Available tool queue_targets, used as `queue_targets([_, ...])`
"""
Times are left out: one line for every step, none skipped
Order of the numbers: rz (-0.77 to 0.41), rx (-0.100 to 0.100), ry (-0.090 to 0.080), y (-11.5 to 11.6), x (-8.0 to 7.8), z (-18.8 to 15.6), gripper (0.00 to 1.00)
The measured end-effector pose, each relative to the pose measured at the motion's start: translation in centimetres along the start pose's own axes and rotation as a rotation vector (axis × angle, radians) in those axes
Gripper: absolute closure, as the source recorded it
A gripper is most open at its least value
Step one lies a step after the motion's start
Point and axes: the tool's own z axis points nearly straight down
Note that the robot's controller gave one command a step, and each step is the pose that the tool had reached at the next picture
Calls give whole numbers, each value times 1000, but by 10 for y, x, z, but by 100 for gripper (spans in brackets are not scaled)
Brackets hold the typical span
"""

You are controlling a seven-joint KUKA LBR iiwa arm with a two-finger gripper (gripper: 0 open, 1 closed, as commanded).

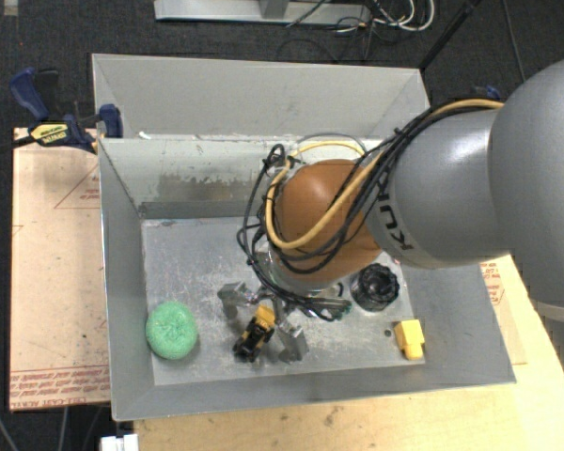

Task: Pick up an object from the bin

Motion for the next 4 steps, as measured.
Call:
queue_targets([39,2,-3,14,7,16,100])
queue_targets([39,2,-3,14,7,16,100])
queue_targets([39,0,0,14,8,14,100])
queue_targets([40,-6,9,17,10,-5,100])
